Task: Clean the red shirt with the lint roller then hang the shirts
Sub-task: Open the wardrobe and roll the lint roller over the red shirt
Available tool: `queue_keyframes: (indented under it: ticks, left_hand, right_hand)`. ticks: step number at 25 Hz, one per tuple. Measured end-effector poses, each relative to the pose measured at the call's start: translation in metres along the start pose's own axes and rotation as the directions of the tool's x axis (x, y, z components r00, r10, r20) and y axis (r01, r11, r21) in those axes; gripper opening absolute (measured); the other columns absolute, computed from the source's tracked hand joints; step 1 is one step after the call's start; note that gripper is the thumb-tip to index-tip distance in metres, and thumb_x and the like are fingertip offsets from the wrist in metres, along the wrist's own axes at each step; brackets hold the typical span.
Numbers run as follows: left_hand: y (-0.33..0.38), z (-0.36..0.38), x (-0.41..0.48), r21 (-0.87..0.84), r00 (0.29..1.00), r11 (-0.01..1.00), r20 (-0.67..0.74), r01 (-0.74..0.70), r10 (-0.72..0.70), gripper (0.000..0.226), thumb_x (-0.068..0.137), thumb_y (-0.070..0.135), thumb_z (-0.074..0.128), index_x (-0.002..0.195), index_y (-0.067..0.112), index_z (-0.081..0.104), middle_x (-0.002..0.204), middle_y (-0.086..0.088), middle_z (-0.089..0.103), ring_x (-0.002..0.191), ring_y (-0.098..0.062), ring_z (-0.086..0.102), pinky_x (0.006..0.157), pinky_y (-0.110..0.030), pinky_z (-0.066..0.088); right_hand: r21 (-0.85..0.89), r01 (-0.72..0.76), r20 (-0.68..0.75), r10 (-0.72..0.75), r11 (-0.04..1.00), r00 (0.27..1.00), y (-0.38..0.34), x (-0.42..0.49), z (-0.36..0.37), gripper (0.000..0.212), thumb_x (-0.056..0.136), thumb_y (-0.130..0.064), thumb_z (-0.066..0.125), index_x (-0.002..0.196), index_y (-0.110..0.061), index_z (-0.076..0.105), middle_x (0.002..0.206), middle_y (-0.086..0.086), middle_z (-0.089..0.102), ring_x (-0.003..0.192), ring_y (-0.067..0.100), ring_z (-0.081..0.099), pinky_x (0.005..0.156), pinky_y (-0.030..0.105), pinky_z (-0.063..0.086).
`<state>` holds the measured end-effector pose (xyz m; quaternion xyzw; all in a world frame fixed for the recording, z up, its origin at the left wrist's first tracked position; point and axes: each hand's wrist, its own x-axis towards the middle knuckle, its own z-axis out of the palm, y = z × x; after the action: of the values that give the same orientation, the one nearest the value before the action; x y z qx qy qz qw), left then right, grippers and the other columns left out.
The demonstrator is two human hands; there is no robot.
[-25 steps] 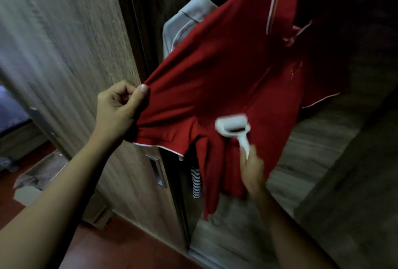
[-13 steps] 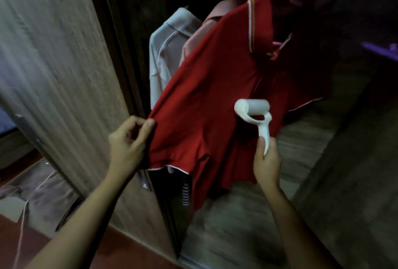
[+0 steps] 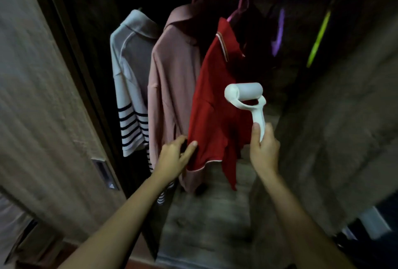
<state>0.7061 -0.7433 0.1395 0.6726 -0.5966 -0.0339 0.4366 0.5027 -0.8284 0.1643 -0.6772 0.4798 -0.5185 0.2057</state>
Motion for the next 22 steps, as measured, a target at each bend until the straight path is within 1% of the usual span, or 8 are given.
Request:
queue_keyframes:
  ticks: [2, 4, 6, 9, 12, 15, 17, 22]
  left_hand:
    - [0.012, 0.007, -0.004, -0.029, 1.0, 1.0, 0.02, -0.006, 0.007, 0.045, 0.089, 0.04, 0.054, 0.117, 0.004, 0.057, 0.098, -0.019, 0.069, 0.093, -0.029, 0.065, 0.077, -0.024, 0.039]
    - [0.024, 0.011, -0.012, -0.041, 1.0, 0.999, 0.014, 0.018, -0.018, 0.059, 0.091, 0.026, 0.056, 0.138, -0.002, 0.035, 0.138, -0.022, 0.047, 0.128, -0.031, 0.045, 0.104, -0.023, 0.029]
    - [0.037, 0.011, -0.025, -0.031, 0.999, 0.998, -0.007, -0.047, 0.046, 0.066, 0.093, 0.023, 0.054, 0.144, -0.003, 0.021, 0.151, -0.021, 0.025, 0.141, -0.031, 0.024, 0.113, -0.025, 0.014]
    - [0.051, 0.017, -0.055, -0.039, 0.967, 0.97, 0.089, -0.238, 0.241, 0.067, 0.092, 0.028, 0.048, 0.144, -0.002, 0.02, 0.153, -0.021, 0.022, 0.143, -0.031, 0.017, 0.114, -0.029, 0.012]
    - [0.069, 0.038, -0.099, -0.072, 0.897, 0.948, 0.309, -0.309, 0.316, 0.066, 0.093, 0.037, 0.039, 0.146, 0.002, 0.019, 0.155, -0.017, 0.019, 0.144, -0.029, 0.013, 0.116, -0.031, 0.012]
    - [0.092, 0.068, -0.152, -0.098, 0.787, 0.93, 0.506, -0.355, 0.354, 0.061, 0.098, 0.041, 0.034, 0.148, 0.01, 0.017, 0.157, -0.01, 0.014, 0.146, -0.024, 0.008, 0.117, -0.039, 0.014]
    - [0.113, 0.087, -0.188, -0.128, 0.713, 0.916, 0.591, -0.379, 0.378, 0.061, 0.098, 0.043, 0.031, 0.148, 0.012, 0.016, 0.158, -0.006, 0.013, 0.146, -0.023, 0.007, 0.117, -0.042, 0.014]
    - [0.187, 0.132, -0.279, -0.223, 0.48, 0.844, 0.739, -0.487, 0.473, 0.062, 0.098, 0.045, 0.026, 0.149, 0.014, 0.01, 0.159, -0.004, 0.006, 0.146, -0.022, 0.002, 0.116, -0.041, 0.009]
  right_hand:
    - [-0.043, 0.005, -0.057, -0.007, 0.999, 0.998, -0.009, -0.017, -0.021, 0.022, 0.098, -0.028, 0.039, 0.081, -0.014, 0.039, 0.055, -0.007, 0.044, 0.049, 0.007, 0.046, 0.043, 0.015, 0.032]
    - [-0.072, -0.011, -0.107, 0.004, 0.997, 0.994, -0.015, -0.036, -0.039, 0.023, 0.098, -0.028, 0.039, 0.082, -0.012, 0.04, 0.055, -0.008, 0.044, 0.049, 0.005, 0.046, 0.043, 0.017, 0.033]
    - [-0.095, -0.052, -0.158, 0.037, 0.994, 0.987, -0.019, -0.063, -0.057, 0.026, 0.098, -0.029, 0.039, 0.084, -0.008, 0.043, 0.056, -0.006, 0.045, 0.05, 0.006, 0.047, 0.045, 0.025, 0.028]
    - [-0.152, -0.136, -0.222, 0.101, 0.979, 0.97, -0.019, -0.118, -0.081, 0.029, 0.098, -0.03, 0.039, 0.088, -0.004, 0.047, 0.06, 0.0, 0.049, 0.051, 0.014, 0.048, 0.048, 0.027, 0.03]
    - [-0.219, -0.259, -0.315, 0.183, 0.941, 0.931, -0.009, -0.194, -0.116, 0.028, 0.098, -0.032, 0.04, 0.091, -0.006, 0.049, 0.07, 0.007, 0.056, 0.061, 0.021, 0.051, 0.054, 0.028, 0.031]
    - [-0.3, -0.414, -0.361, 0.3, 0.859, 0.883, 0.002, -0.27, -0.162, 0.02, 0.097, -0.031, 0.04, 0.087, -0.015, 0.045, 0.069, 0.004, 0.055, 0.061, 0.022, 0.052, 0.051, 0.025, 0.028]
    - [-0.359, -0.505, -0.392, 0.364, 0.785, 0.845, 0.01, -0.314, -0.194, 0.019, 0.097, -0.031, 0.04, 0.087, -0.015, 0.043, 0.069, 0.007, 0.057, 0.063, 0.031, 0.056, 0.055, 0.029, 0.029]
    - [-0.398, -0.727, -0.536, 0.501, 0.56, 0.679, 0.032, -0.417, -0.286, 0.03, 0.096, -0.042, 0.035, 0.091, -0.013, 0.042, 0.074, 0.015, 0.061, 0.072, 0.039, 0.06, 0.061, 0.038, 0.041]
